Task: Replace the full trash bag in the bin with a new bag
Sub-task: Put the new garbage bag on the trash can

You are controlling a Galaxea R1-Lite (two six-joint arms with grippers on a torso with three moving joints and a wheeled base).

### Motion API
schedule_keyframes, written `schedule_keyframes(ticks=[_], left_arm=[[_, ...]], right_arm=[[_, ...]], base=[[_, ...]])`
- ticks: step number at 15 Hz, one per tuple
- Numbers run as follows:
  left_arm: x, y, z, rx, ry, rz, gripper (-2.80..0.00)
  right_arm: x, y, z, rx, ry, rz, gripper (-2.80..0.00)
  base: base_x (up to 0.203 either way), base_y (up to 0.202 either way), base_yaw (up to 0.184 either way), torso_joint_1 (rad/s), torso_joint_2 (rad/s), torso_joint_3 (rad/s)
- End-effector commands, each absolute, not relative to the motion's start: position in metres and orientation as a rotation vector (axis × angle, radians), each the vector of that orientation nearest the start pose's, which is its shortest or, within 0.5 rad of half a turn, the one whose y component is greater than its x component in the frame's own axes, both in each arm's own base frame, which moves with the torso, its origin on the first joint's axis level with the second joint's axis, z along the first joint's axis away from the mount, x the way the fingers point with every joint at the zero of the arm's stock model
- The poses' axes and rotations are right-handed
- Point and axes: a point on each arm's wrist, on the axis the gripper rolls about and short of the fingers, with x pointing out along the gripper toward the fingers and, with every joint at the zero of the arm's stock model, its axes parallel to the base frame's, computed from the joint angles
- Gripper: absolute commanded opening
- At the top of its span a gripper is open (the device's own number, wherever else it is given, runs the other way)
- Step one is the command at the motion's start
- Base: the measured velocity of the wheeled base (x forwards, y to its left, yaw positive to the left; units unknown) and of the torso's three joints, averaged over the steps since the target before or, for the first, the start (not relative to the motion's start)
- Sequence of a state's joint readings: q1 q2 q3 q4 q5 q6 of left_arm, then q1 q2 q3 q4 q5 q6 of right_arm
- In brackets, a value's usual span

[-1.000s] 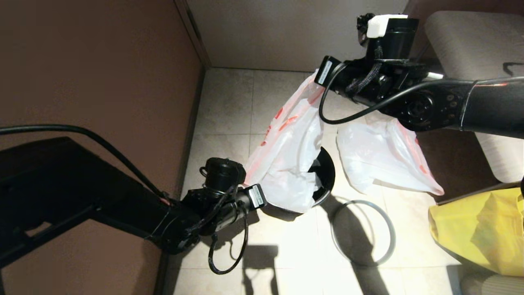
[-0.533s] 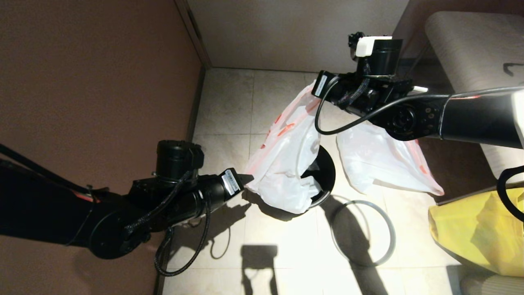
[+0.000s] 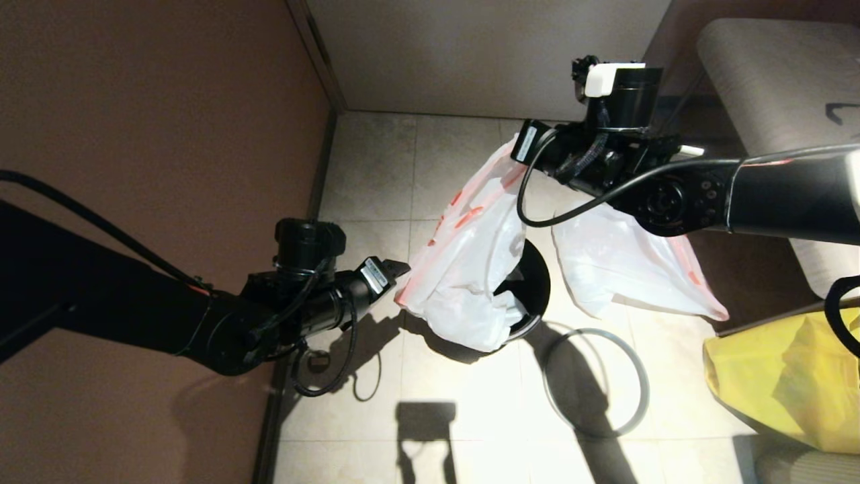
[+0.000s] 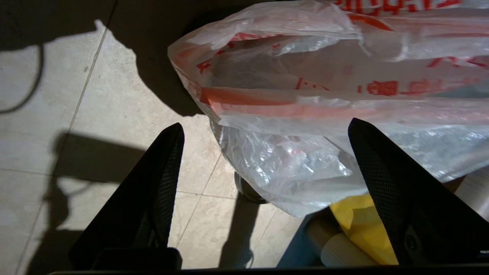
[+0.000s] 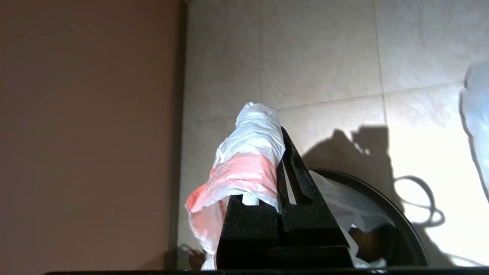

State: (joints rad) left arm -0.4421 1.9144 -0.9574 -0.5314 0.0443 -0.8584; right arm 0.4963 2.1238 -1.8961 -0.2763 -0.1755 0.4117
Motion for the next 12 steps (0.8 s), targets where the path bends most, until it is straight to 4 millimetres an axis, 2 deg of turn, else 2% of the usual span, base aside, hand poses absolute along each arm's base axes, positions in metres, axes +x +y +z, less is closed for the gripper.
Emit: schedule_keyframes(ticks=[1,7,9,12], left_arm=[[0.336,-0.156,0.136,-0.76,0.58,-0.171,0.0],[0.355,-0.147,0.136,-0.912,0.691,-0.163,0.0],[0.371,-0.144,0.126,-0.938,0.738,-0.132,0.0],[0.372,-0.143,0.12,-0.956,0.811,-0.148,0.0]], right_arm=[[0.391,0.208,0.299,0.432,0.005,0.329,-2.8],[0.383,0.215,0.3,0.436,0.001,0.355,-2.8],[0.379,0.219,0.299,0.434,0.007,0.367,-2.8],[0.379,0.22,0.3,0.435,-0.008,0.372,-2.8]], base=[[0.0,0.0,0.0,0.0,0.0,0.0],[0.0,0.0,0.0,0.0,0.0,0.0],[0.0,0.0,0.0,0.0,0.0,0.0],[0.0,0.0,0.0,0.0,0.0,0.0]])
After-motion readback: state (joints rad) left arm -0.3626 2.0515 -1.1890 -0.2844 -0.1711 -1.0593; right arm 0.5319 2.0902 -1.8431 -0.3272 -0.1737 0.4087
